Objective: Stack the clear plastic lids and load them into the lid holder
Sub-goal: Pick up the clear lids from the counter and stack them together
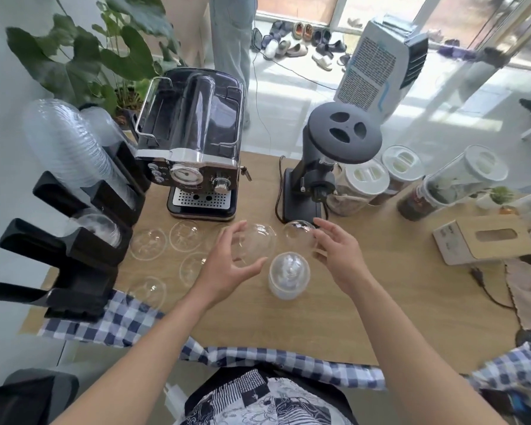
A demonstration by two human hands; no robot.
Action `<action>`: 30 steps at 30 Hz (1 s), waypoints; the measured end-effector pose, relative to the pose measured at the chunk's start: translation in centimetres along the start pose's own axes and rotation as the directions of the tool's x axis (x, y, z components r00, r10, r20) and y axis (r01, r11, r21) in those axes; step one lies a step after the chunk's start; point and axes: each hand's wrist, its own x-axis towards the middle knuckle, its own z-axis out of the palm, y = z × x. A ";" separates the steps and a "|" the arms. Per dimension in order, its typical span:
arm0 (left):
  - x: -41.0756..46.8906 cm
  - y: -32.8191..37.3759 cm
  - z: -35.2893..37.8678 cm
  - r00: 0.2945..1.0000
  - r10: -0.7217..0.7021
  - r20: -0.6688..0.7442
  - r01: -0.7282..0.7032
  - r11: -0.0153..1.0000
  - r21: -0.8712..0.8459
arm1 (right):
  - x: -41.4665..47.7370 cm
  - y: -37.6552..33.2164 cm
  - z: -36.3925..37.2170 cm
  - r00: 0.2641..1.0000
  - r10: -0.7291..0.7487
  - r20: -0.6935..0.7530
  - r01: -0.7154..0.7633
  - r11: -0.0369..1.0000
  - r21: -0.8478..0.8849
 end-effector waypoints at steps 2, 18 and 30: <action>0.0 0.5 0.8 1.000 -0.011 0.007 0.012 0.997 -0.077 | -0.9 1.0 -0.6 0.997 0.066 0.029 -0.068 0.996 0.056; -1.6 0.4 5.9 0.972 -0.133 0.192 0.131 0.991 0.021 | -3.7 5.9 0.4 0.999 0.020 -0.037 -0.025 0.991 -0.129; -0.8 0.3 7.6 0.961 -0.153 0.229 0.110 0.976 0.191 | -3.5 7.2 -0.5 0.996 0.083 -0.042 -0.091 0.961 -0.260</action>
